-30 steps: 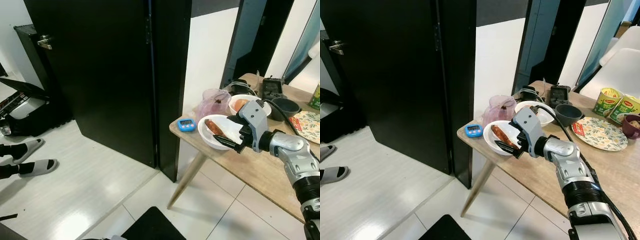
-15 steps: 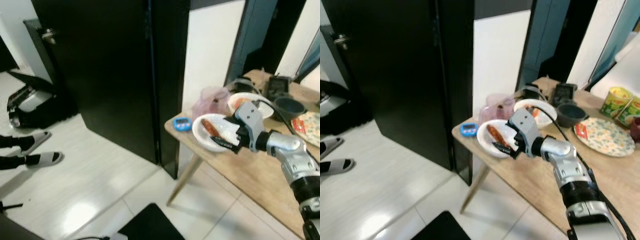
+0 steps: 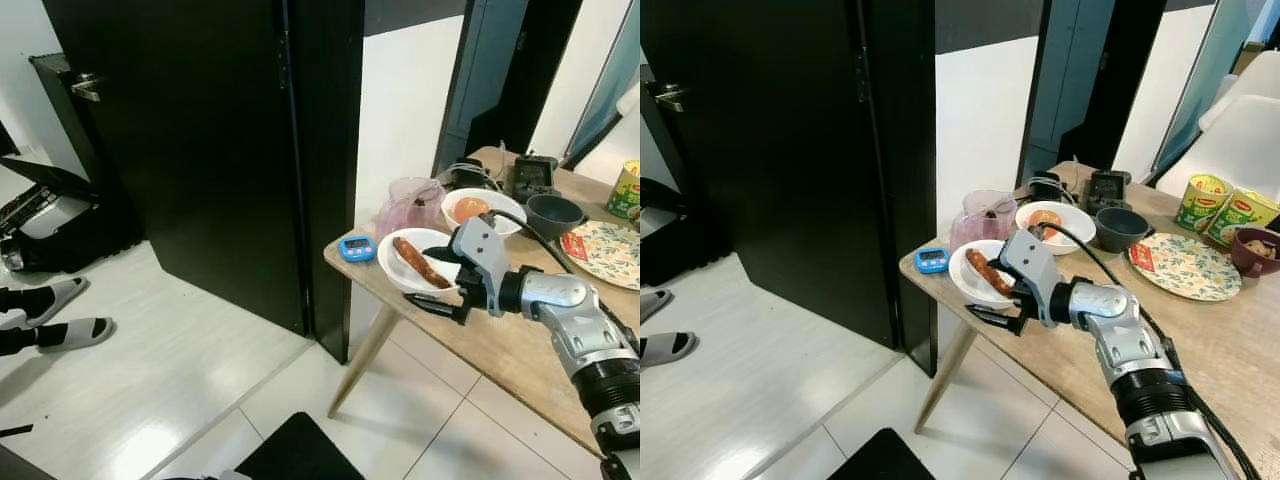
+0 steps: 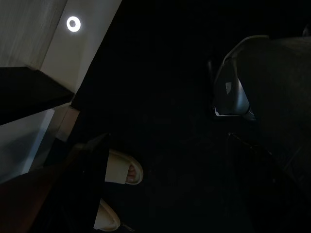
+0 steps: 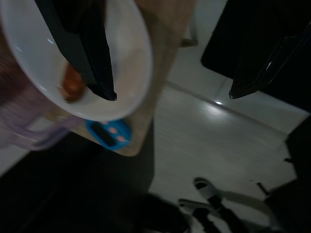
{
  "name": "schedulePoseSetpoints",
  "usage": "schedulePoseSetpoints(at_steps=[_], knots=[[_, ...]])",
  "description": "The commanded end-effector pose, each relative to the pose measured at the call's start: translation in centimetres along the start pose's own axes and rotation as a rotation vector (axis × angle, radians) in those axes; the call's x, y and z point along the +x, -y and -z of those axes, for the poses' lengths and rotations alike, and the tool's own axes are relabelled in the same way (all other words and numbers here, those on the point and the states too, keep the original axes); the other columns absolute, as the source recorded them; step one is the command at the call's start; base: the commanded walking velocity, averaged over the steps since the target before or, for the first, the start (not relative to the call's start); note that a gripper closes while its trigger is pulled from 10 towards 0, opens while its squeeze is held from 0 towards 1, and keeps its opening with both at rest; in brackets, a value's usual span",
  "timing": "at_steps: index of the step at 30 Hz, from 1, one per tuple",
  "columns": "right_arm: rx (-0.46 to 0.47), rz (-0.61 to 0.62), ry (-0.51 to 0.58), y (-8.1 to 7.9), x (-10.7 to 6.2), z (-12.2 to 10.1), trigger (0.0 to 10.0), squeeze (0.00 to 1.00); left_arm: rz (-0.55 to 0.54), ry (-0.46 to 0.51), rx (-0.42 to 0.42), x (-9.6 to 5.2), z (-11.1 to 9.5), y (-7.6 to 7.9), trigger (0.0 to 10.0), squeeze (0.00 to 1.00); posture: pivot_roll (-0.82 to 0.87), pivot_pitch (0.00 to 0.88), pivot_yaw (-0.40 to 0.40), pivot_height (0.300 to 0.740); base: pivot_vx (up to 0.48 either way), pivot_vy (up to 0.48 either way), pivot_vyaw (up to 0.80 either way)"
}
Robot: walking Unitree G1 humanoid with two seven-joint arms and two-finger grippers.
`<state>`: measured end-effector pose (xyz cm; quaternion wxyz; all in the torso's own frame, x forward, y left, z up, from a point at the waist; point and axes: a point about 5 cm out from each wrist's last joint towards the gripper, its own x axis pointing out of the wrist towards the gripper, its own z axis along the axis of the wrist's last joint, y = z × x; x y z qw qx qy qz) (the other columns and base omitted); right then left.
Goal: Restocking fridge
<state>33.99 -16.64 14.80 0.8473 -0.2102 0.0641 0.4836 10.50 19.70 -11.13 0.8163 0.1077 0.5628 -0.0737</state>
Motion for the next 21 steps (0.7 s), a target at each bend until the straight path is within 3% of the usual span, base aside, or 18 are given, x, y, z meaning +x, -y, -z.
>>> schedulePoseSetpoints(at_steps=[1, 11, 21], knots=[[-0.002, -0.005, -0.032, -0.2, 0.8, 0.1, 10.0, 0.0, 0.075, 0.014, 0.006, 0.2, -0.4, 1.9, 10.0, 0.0, 0.03, 0.0, -0.045, 0.74, 0.0, 0.0, 0.0], [-0.006, 0.019, -0.185, -0.4, 2.3, 1.2, 10.0, 0.0, 0.075, 0.014, 0.001, 0.2, -0.4, 2.0, 10.0, 0.0, 0.03, 0.0, -0.053, 0.74, 0.0, 0.0, 0.0], [-0.014, 0.03, -0.326, 0.0, 1.6, 2.5, 10.0, 0.0, 0.076, 0.015, -0.007, 0.2, -0.4, 2.1, 10.0, 0.0, 0.03, 0.0, -0.054, 0.74, 0.0, 0.0, 0.0]])
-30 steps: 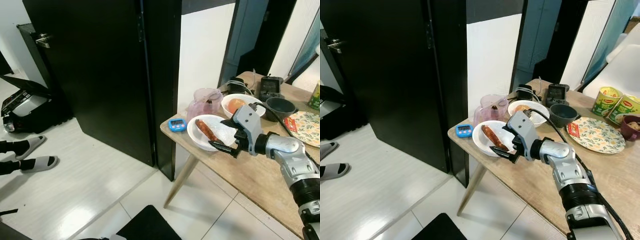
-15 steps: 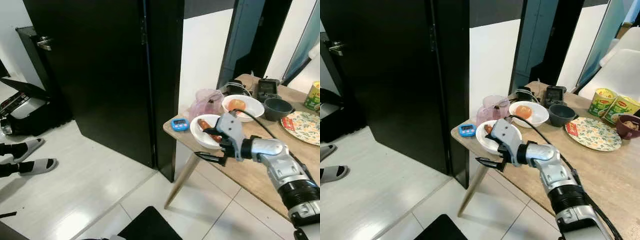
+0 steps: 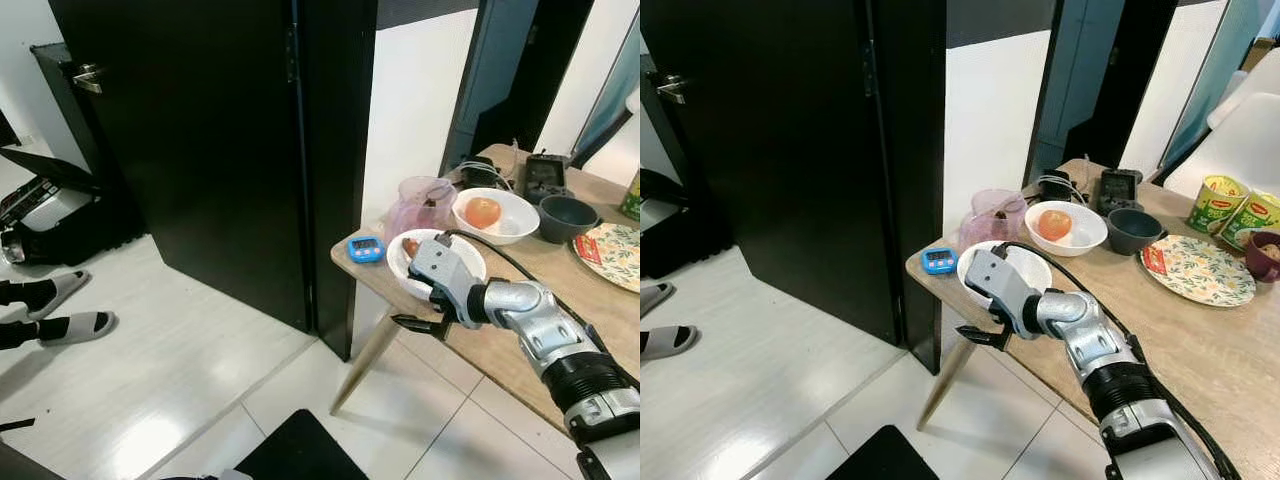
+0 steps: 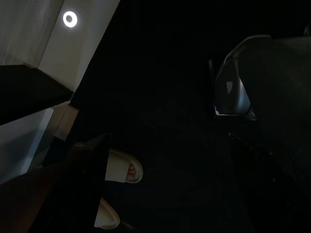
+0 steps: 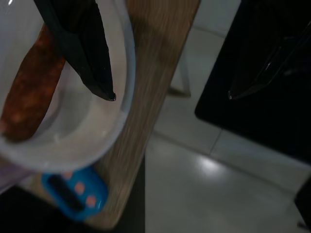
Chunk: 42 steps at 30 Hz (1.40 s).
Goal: Restocking fridge
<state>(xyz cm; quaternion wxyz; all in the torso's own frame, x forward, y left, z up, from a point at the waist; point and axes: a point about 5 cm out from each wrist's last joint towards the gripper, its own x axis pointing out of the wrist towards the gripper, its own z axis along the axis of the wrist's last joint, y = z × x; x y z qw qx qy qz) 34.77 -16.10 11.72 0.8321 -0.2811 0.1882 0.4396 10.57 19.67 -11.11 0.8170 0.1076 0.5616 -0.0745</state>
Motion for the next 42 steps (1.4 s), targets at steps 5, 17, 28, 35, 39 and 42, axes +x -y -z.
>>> schedulePoseSetpoints(at_steps=[5, 17, 28, 35, 39, 42], knots=[[-0.029, 0.054, -0.084, 1.2, -0.6, 0.2, 10.0, 0.0, 0.074, 0.012, -0.007, 0.2, -0.4, 2.1, 10.0, 0.0, 0.04, 0.0, -0.055, 0.74, 0.0, 0.0, 0.0], [-0.08, 0.082, -0.186, 2.1, -1.4, 0.5, 10.0, 0.0, 0.072, 0.011, -0.012, 0.2, -0.4, 2.1, 10.0, 0.0, 0.04, 0.0, -0.053, 0.74, 0.0, 0.0, 0.0], [-0.071, 0.056, -0.216, 2.0, -1.7, 0.8, 1.2, 0.0, 0.072, 0.011, -0.013, 0.2, -0.3, 2.2, 10.0, 0.0, 0.04, 0.0, -0.053, 0.74, 0.0, 0.0, 0.0], [-0.068, 0.051, -0.221, 1.9, -1.6, 0.8, 0.7, 0.0, 0.073, 0.011, -0.015, 0.2, -0.3, 2.2, 10.0, 0.0, 0.04, 0.0, -0.053, 0.74, 0.0, 0.0, 0.0], [-0.078, 0.044, -0.219, 1.8, -1.5, 0.6, 0.5, 0.0, 0.074, 0.011, -0.017, 0.2, -0.3, 2.2, 10.0, 0.0, 0.04, 0.0, -0.053, 0.74, 0.0, 0.0, 0.0], [-0.082, 0.044, -0.221, 1.8, -1.6, 0.5, 0.0, 0.0, 0.074, 0.012, -0.018, 0.2, -0.3, 2.2, 10.0, 0.0, 0.04, 0.0, -0.054, 0.74, 0.0, 0.0, 0.0]])
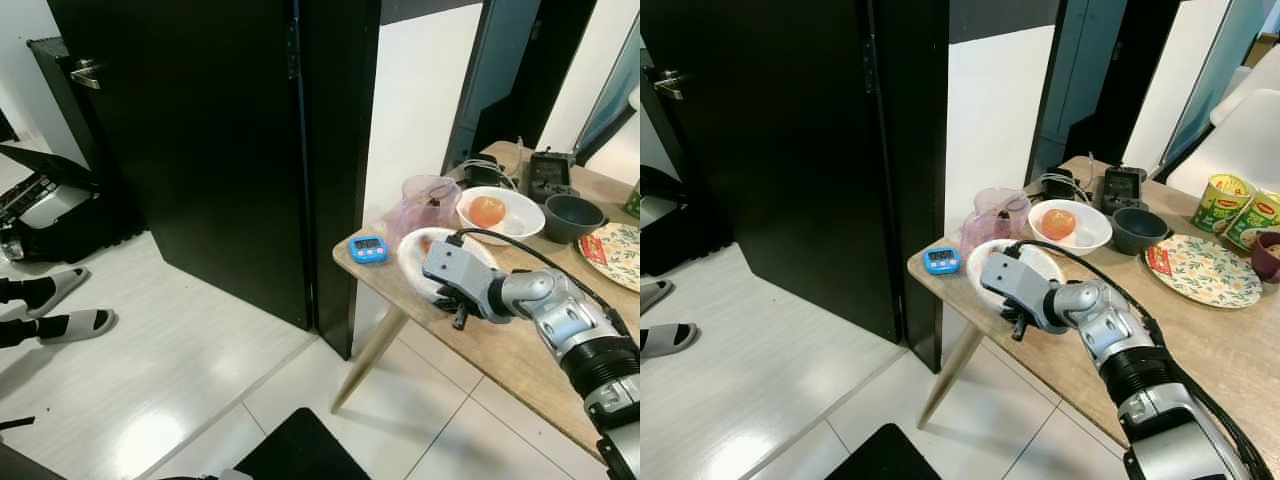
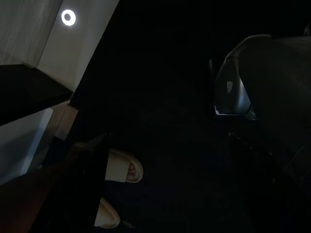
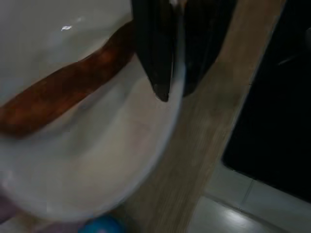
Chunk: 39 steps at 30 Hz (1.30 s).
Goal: Restocking fridge
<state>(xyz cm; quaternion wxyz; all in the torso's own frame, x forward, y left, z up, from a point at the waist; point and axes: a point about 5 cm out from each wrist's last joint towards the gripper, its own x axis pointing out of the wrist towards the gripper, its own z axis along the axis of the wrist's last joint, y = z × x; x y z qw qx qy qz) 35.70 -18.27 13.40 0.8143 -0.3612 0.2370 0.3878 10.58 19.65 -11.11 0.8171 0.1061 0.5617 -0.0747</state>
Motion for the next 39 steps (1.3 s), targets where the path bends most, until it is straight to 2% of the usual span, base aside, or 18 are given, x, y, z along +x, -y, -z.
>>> schedulePoseSetpoints(at_steps=[1, 13, 14, 15, 16, 17, 18, 19, 20, 21, 22, 30, 32, 33, 34, 36, 37, 39], knots=[[-0.007, -0.031, -0.032, -0.6, 0.3, 0.4, 0.0, 0.0, 0.072, 0.012, -0.015, 0.2, -0.3, 2.2, 10.0, 0.0, 0.04, 0.0, -0.054, 0.74, 0.0, 0.0, 0.0], [-0.054, -0.047, -0.016, -0.3, -0.6, 0.3, 0.0, 0.0, 0.071, 0.012, -0.012, 0.2, -0.3, 2.2, 10.0, 0.0, 0.04, 0.0, -0.052, 0.74, 0.0, 0.0, 0.0], [-0.081, -0.066, 0.011, -0.4, -0.9, 0.1, 0.9, 0.0, 0.071, 0.013, -0.012, 0.2, -0.3, 2.2, 10.0, 0.0, 0.04, 0.0, -0.05, 0.74, 0.0, 0.0, 0.0], [-0.1, -0.091, 0.043, -0.6, -1.3, 0.0, 2.4, 0.0, 0.072, 0.015, -0.012, 0.2, -0.3, 2.2, 10.0, 0.0, 0.05, 0.0, -0.05, 0.74, 0.0, 0.0, 0.0], [-0.124, -0.115, 0.076, -0.8, -1.6, -0.1, 3.3, 0.0, 0.073, 0.017, -0.013, 0.2, -0.3, 2.2, 10.0, 0.0, 0.05, 0.0, -0.051, 0.74, 0.0, 0.0, 0.0], [-0.126, -0.145, 0.105, -1.0, -2.0, -0.2, 5.6, 0.0, 0.073, 0.018, -0.01, 0.2, -0.4, 2.2, 10.0, 0.0, 0.05, 0.0, -0.05, 0.74, 0.0, 0.0, 0.0], [-0.126, -0.145, 0.105, -1.0, -2.0, -0.2, 5.6, 0.0, 0.073, 0.018, -0.01, 0.2, -0.4, 2.2, 10.0, 0.0, 0.05, 0.0, -0.05, 0.74, 0.0, 0.0, 0.0], [-0.131, -0.178, 0.142, -1.3, -2.4, -0.3, 10.0, 0.0, 0.073, 0.02, -0.01, 0.2, -0.4, 2.2, 10.0, 0.0, 0.05, 0.0, -0.05, 0.74, 0.0, 0.0, 0.0], [-0.119, -0.231, 0.208, -1.6, -3.3, -0.6, 10.0, 0.0, 0.07, 0.021, -0.004, 0.2, -0.4, 2.2, 10.0, 0.0, 0.05, 0.0, -0.049, 0.74, 0.0, 0.0, 0.0], [-0.119, -0.231, 0.208, -1.6, -3.3, -0.6, 10.0, 0.0, 0.07, 0.021, -0.004, 0.2, -0.4, 2.2, 10.0, 0.0, 0.05, 0.0, -0.049, 0.74, 0.0, 0.0, 0.0], [-0.12, -0.253, 0.253, -1.7, -4.0, -0.9, 10.0, 0.0, 0.067, 0.02, 0.001, 0.2, -0.4, 2.2, 10.0, 0.0, 0.05, 0.0, -0.048, 0.74, 0.0, 0.0, 0.0], [-0.14, -0.339, 0.357, -2.6, -5.6, -1.9, 10.0, 0.0, 0.062, 0.017, 0.007, 0.2, -0.4, 2.1, 10.0, 0.0, 0.04, 0.0, -0.045, 0.74, 0.0, 0.0, 0.0], [-0.164, -0.413, 0.404, -3.8, -6.1, -2.6, 10.0, 0.0, 0.058, 0.016, 0.013, 0.2, -0.4, 2.0, 10.0, 0.0, 0.04, 0.0, -0.043, 0.74, 0.0, 0.0, 0.0], [-0.164, -0.413, 0.404, -3.8, -6.1, -2.6, 10.0, 0.0, 0.058, 0.016, 0.013, 0.2, -0.4, 2.0, 10.0, 0.0, 0.04, 0.0, -0.043, 0.74, 0.0, 0.0, 0.0], [-0.187, -0.48, 0.425, -5.0, -6.4, -3.1, 10.0, 0.0, 0.051, 0.013, 0.017, 0.2, -0.4, 2.0, 10.0, 0.0, 0.04, 0.0, -0.043, 0.74, 0.0, 0.0, 0.0], [-0.187, -0.48, 0.425, -5.0, -6.4, -3.1, 10.0, 0.0, 0.051, 0.013, 0.017, 0.2, -0.4, 2.0, 10.0, 0.0, 0.04, 0.0, -0.043, 0.74, 0.0, 0.0, 0.0], [-0.216, -0.518, 0.431, -5.9, -6.6, -3.5, 10.0, 0.0, 0.043, 0.011, 0.022, 0.2, -0.4, 1.9, 10.0, 0.0, 0.04, 0.0, -0.042, 0.74, 0.0, 0.0, 0.0], [-0.227, -0.527, 0.431, -6.1, -6.6, -3.6, 10.0, 0.0, 0.04, 0.01, 0.025, 0.2, -0.4, 1.9, 10.0, 0.0, 0.04, 0.0, -0.042, 0.74, 0.0, 0.0, 0.0]])
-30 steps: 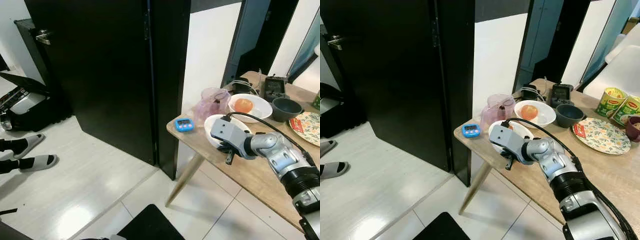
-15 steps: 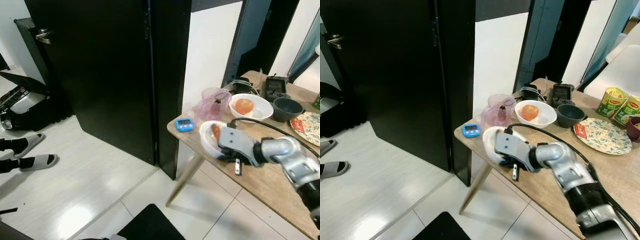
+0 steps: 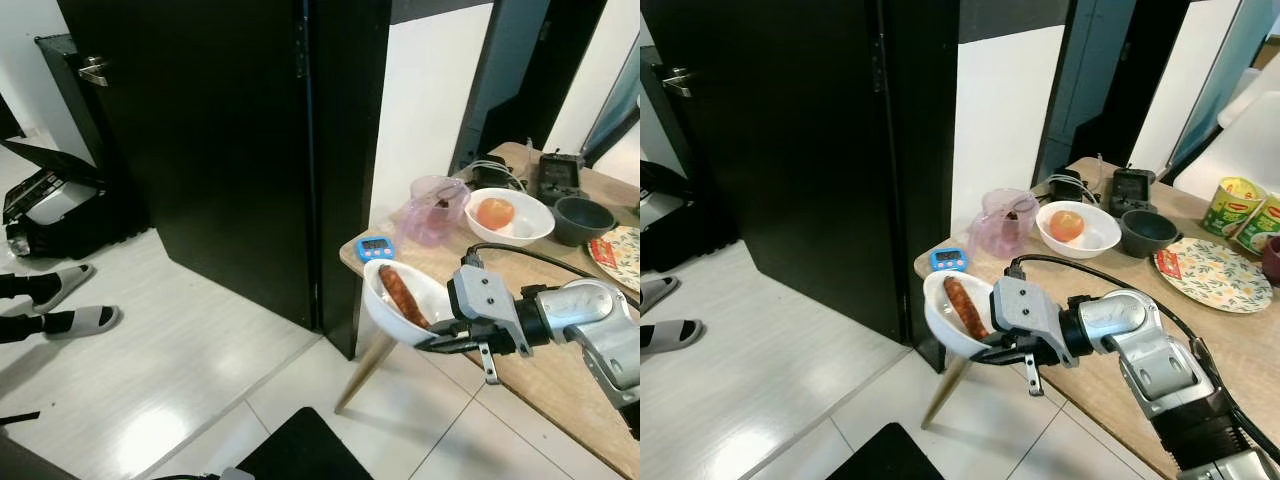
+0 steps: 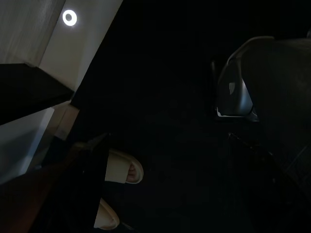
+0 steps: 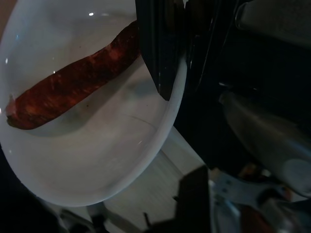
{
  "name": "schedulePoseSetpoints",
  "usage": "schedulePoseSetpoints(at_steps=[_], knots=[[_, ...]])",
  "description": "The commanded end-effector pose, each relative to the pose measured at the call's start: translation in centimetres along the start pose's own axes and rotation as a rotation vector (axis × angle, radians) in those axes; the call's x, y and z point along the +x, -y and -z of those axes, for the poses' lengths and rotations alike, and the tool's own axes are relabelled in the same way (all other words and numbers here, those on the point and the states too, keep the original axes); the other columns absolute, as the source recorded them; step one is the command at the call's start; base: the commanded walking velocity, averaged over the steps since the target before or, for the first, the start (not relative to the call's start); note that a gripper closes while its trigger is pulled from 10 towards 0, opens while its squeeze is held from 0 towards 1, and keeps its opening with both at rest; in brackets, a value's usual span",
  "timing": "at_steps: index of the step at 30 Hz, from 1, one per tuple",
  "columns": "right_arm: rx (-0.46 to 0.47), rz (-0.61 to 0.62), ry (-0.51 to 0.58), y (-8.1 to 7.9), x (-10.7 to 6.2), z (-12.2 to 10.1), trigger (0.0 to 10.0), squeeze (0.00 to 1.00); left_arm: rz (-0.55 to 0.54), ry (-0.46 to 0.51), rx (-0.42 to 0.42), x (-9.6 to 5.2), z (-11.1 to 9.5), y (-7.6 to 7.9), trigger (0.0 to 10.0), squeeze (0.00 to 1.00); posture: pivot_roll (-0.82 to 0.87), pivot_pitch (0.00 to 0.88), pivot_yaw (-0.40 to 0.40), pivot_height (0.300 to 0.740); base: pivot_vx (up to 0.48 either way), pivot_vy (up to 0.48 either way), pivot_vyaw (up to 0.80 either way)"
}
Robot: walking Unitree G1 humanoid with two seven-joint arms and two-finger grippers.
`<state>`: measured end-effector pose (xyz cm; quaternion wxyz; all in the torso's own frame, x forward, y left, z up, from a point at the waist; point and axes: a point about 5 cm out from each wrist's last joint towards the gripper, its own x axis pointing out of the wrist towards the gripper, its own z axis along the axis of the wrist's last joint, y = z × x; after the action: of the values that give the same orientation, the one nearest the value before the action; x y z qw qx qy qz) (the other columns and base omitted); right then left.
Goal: Restocking fridge
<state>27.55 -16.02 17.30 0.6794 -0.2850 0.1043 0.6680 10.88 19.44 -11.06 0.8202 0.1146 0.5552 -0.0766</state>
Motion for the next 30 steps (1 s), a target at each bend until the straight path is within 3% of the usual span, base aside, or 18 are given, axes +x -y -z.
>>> schedulePoseSetpoints(at_steps=[1, 5, 14, 21, 30], knots=[[-0.027, -0.018, -0.001, -0.2, 0.2, -0.5, 10.0, 0.0, 0.046, -0.002, 0.01, 0.1, -0.1, 1.7, 10.0, 0.0, 0.04, 0.0, -0.042, 0.74, 0.0, 0.0, 0.0], [-0.134, 0.013, -0.061, -0.1, 0.9, -0.8, 10.0, 0.0, 0.04, 0.0, 0.022, 0.1, -0.1, 1.7, 10.0, 0.0, 0.04, 0.0, -0.039, 0.74, 0.0, 0.0, 0.0], [-0.262, 0.045, -0.113, -0.1, 2.0, -1.4, 10.0, 0.0, 0.029, 0.001, 0.036, 0.1, -0.1, 1.6, 10.0, 0.0, 0.03, 0.0, -0.038, 0.74, 0.0, 0.0, 0.0], [-0.255, -0.027, -0.144, -1.3, 2.9, -0.6, 10.0, 0.0, 0.026, -0.004, 0.039, 0.1, -0.1, 1.6, 10.0, 0.0, 0.04, 0.0, -0.04, 0.74, 0.0, 0.0, 0.0], [-0.253, -0.027, -0.161, -1.3, 3.0, -0.3, 10.0, 0.0, 0.025, -0.006, 0.037, 0.1, 0.0, 1.6, 10.0, 0.0, 0.04, 0.0, -0.038, 0.74, -0.147, 0.0, 0.0]])
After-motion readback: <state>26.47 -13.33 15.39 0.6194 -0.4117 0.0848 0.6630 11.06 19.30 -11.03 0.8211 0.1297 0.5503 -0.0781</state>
